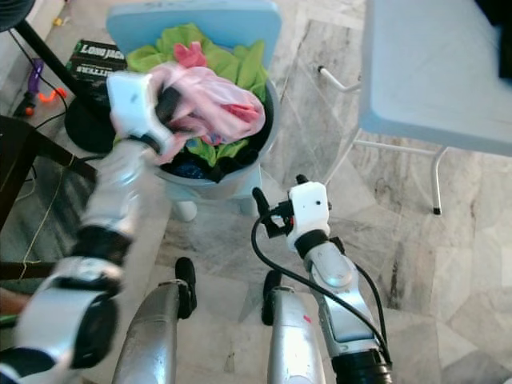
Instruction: Hang hanger
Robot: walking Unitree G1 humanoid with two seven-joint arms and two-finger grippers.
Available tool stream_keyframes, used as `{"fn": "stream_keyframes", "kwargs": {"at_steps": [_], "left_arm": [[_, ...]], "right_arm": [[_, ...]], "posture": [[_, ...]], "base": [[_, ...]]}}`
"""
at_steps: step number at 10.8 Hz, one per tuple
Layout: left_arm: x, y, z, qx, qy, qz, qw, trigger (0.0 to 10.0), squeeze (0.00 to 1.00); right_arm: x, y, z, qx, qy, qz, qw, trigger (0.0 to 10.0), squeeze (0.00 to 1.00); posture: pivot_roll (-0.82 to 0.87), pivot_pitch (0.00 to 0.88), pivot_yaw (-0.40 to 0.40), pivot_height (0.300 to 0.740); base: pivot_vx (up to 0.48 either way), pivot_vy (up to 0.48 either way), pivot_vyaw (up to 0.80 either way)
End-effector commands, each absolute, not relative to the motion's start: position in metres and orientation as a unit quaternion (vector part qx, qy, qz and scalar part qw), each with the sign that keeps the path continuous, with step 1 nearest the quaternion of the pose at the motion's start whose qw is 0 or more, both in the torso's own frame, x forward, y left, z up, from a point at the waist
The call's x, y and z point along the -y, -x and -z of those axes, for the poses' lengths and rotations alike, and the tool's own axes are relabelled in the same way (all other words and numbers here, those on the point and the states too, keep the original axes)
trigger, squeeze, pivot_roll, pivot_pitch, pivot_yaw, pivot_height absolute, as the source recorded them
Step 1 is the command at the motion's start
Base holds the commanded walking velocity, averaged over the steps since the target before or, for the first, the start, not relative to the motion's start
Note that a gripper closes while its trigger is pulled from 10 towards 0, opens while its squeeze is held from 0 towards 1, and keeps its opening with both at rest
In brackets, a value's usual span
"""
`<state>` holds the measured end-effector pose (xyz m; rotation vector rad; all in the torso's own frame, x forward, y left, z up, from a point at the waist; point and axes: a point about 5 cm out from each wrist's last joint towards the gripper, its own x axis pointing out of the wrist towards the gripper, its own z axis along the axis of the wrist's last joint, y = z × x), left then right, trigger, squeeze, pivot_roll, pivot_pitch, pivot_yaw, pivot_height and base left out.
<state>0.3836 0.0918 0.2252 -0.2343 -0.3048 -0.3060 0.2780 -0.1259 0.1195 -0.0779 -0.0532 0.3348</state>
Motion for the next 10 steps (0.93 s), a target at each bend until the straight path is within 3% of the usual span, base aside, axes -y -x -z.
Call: {"fn": "stream_keyframes", "kwargs": {"at_steps": [1,4,6,7,8,10], "left_arm": [[-0.075,-0.383,-0.263,0.194,0.191,0.175,0.946,0.0,0.0],[-0.07,-0.386,-0.34,0.263,0.358,0.169,0.88,0.0,0.0],[-0.088,-0.393,-0.354,0.286,0.369,0.119,0.876,0.0,0.0],[-0.106,-0.402,-0.314,0.217,0.399,0.049,0.889,0.0,0.0],[-0.121,-0.403,-0.245,0.102,0.434,-0.038,0.894,0.0,0.0],[-0.125,-0.388,-0.174,-0.006,0.444,-0.095,0.891,0.0,0.0]], "right_arm": [[0.13,-0.273,-0.11,0.01,0.039,-0.157,0.987,10.0,0.0],[0.127,-0.273,-0.11,0.013,0.036,-0.155,0.987,10.0,0.0],[0.126,-0.275,-0.109,0.015,0.032,-0.149,0.988,10.0,0.0],[0.124,-0.273,-0.109,0.015,0.029,-0.15,0.988,10.0,0.0],[0.122,-0.27,-0.106,0.009,0.028,-0.158,0.987,10.0,0.0],[0.122,-0.269,-0.105,0.004,0.029,-0.162,0.986,10.0,0.0]], "posture": [[-0.09,0.417,-0.016,0.74],[-0.09,0.41,-0.003,0.74],[-0.08,0.409,0.004,0.74],[-0.08,0.424,-0.002,0.74],[-0.07,0.439,-0.011,0.74],[-0.06,0.457,-0.026,0.74]], "base": [[0.0,0.0,0.0],[0.0,0.0,0.0],[0.0,0.0,0.0],[0.0,0.0,0.0],[0.0,0.0,0.0],[0.0,0.0,0.0]]}}
